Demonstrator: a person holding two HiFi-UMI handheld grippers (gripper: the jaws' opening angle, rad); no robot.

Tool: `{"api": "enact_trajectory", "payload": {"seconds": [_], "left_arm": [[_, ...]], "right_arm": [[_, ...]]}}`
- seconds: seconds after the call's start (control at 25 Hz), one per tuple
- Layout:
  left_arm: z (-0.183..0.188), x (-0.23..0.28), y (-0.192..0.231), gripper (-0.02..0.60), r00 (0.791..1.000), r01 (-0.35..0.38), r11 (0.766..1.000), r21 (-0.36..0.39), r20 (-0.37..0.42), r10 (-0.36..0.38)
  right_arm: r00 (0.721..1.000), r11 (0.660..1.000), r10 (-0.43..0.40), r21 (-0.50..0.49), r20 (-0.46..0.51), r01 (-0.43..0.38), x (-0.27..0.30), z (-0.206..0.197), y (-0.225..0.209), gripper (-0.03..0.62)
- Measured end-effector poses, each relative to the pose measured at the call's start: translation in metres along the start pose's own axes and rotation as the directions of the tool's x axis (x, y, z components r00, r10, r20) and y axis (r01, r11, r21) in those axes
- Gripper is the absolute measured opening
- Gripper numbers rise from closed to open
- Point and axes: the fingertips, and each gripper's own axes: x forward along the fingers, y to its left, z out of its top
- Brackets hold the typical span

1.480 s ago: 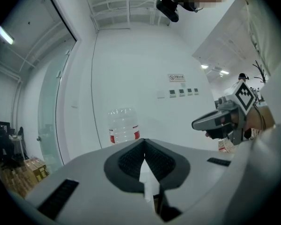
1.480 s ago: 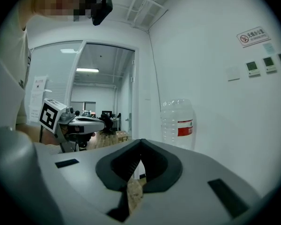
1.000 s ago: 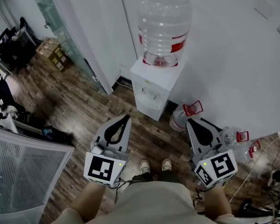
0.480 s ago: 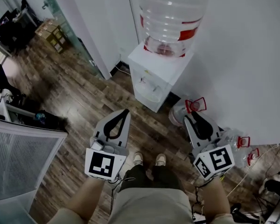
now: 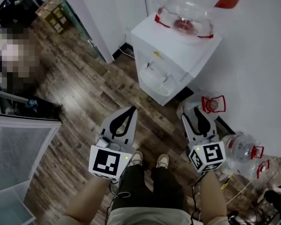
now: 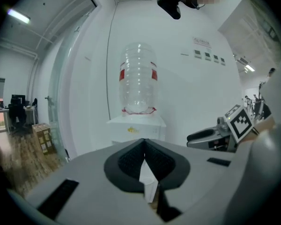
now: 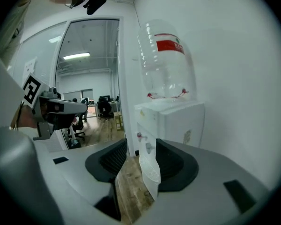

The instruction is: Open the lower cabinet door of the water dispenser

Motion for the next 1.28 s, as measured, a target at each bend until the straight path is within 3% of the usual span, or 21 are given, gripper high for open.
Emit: {"api": "enact_trajectory", "payload": {"seconds": [0.36,0.6,0.72,1.04,1.28], "left_arm": [[-0.137,0.065,0.012,0.006,0.999,0.026,0.999,0.029,-0.037,-0.025],[-0.222,0.098,0.009,0.006,0.996,0.088,0.995,0.050,-0.013,-0.088],[-0.261,0.115,0.012,0.006,0.996,0.084,0.994,0.072,-0.031,-0.082],[-0.340,0.148,0.020,0.006,0.996,0.087,0.994,0.069,0.003,-0.087],[-0.393,0.172,0.035,0.006,0.997,0.073,0.997,0.012,-0.024,-0.073]], "right_arm": [[0.998,1.000,0.006,-0.013,-0.056,-0.006,0.083,-0.129,-0.025,0.235],[0.995,0.998,-0.050,-0.041,-0.083,0.047,0.126,-0.209,-0.038,0.251],[0.995,0.998,-0.051,-0.042,-0.090,0.048,0.152,-0.241,-0.042,0.261],[0.989,0.990,-0.057,-0.137,-0.140,0.038,0.200,-0.318,-0.060,0.294],[0.992,0.998,-0.059,-0.036,-0.112,0.055,0.237,-0.353,-0.090,0.341]]}}
